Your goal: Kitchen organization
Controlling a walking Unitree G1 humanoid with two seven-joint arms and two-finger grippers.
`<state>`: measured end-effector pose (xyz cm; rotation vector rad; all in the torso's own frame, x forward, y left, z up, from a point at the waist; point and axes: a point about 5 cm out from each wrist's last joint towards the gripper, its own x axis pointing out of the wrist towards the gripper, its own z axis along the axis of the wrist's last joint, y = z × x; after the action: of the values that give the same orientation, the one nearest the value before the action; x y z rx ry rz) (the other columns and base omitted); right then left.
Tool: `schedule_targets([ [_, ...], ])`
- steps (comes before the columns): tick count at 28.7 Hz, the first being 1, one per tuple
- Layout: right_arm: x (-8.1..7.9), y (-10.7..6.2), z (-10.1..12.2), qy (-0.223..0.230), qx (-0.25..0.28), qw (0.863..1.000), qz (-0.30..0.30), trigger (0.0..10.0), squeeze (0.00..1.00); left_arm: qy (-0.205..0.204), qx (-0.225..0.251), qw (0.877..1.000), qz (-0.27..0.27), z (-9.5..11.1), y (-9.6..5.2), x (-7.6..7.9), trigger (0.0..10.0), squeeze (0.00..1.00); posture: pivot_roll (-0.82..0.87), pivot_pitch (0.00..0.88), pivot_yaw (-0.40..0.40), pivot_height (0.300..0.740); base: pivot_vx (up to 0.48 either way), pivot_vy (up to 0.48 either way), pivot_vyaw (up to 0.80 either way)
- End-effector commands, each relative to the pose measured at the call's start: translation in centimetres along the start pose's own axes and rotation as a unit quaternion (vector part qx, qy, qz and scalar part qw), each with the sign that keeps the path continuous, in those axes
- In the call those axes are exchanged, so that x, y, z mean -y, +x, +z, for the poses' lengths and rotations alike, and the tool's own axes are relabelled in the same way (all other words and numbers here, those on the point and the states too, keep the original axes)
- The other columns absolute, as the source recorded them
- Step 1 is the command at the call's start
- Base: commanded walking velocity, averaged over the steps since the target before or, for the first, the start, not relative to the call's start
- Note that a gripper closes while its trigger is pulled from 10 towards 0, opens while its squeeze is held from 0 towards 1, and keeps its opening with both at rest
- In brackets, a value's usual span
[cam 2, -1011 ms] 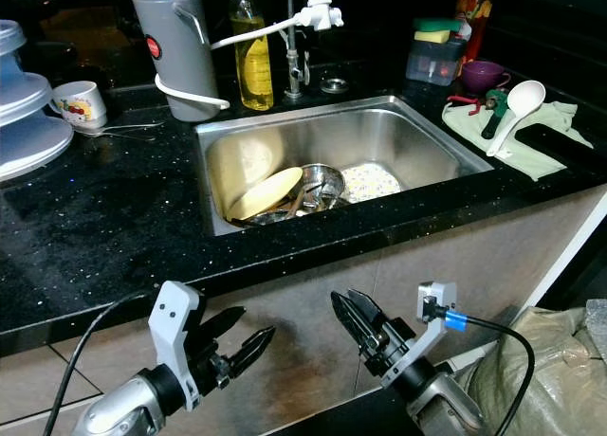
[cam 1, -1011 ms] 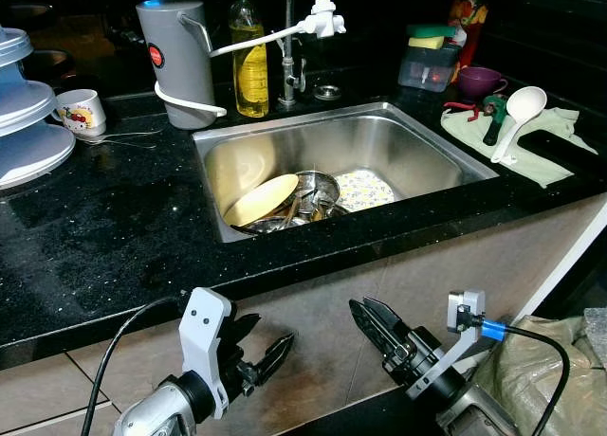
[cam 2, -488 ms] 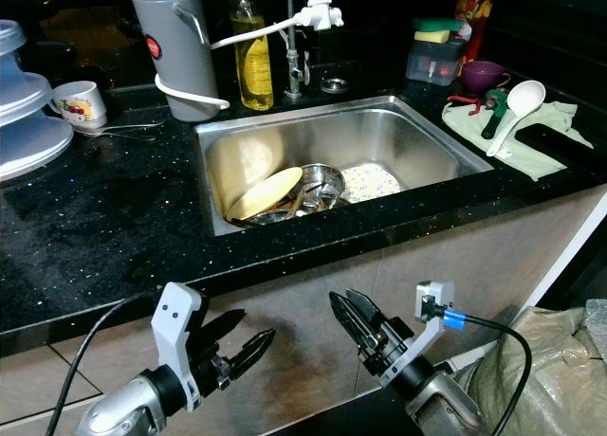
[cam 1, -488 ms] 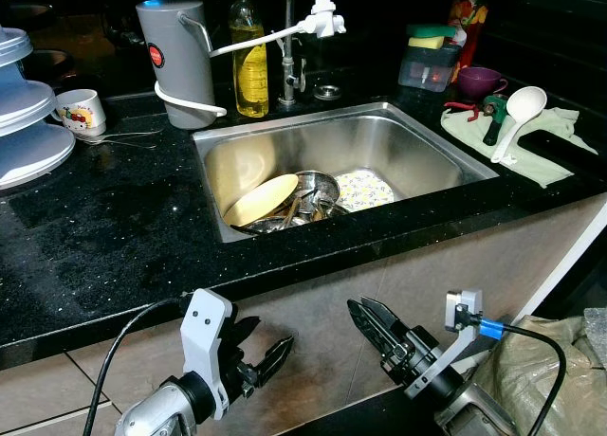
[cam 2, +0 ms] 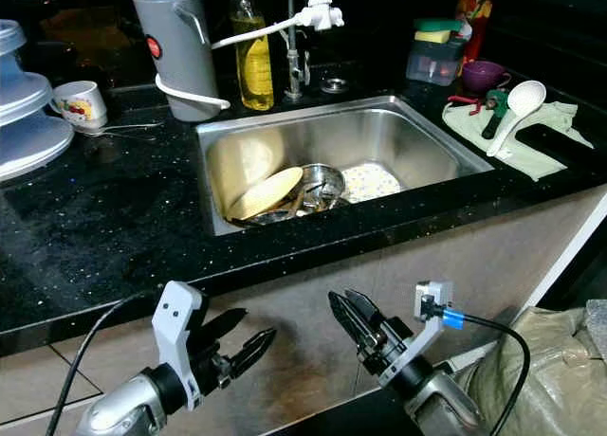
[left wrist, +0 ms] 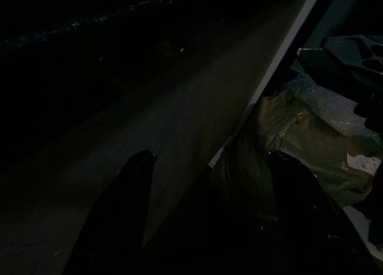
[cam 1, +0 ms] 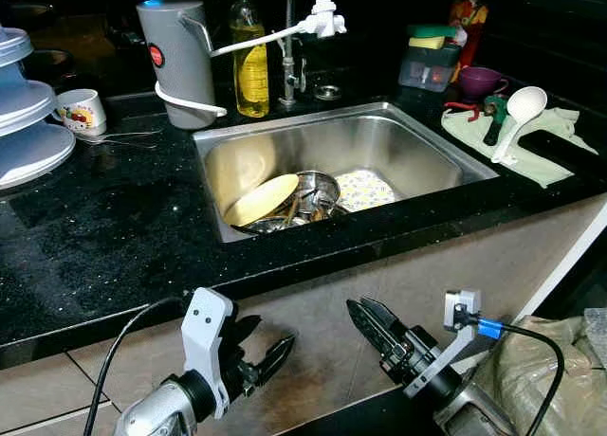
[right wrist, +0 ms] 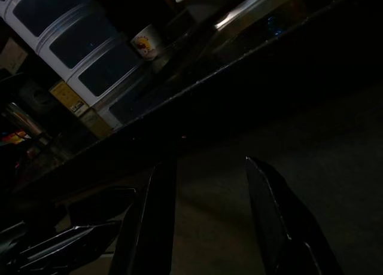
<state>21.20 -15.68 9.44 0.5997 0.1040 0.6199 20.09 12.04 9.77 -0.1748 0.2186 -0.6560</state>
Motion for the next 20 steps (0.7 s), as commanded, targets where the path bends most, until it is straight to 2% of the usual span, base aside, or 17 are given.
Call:
schedule_targets([
  [1, -0.03, 0.18, -0.15, 0.006, -0.001, 1.000, 0.007, 10.0, 0.00, -0.005, 0.000, 1.000, 0.005, -0.10, -0.09, -0.25, 10.0, 0.00, -0.11, 0.000, -0.002, 0.740, 0.000, 0.000, 0.00],
  [20, -0.11, 0.35, -0.18, 0.013, -0.002, 1.000, 0.015, 10.0, 0.00, -0.006, -0.001, 1.000, 0.006, -0.07, -0.12, -0.38, 10.0, 0.00, -0.09, 0.000, -0.006, 0.740, 0.000, 0.000, 0.00],
])
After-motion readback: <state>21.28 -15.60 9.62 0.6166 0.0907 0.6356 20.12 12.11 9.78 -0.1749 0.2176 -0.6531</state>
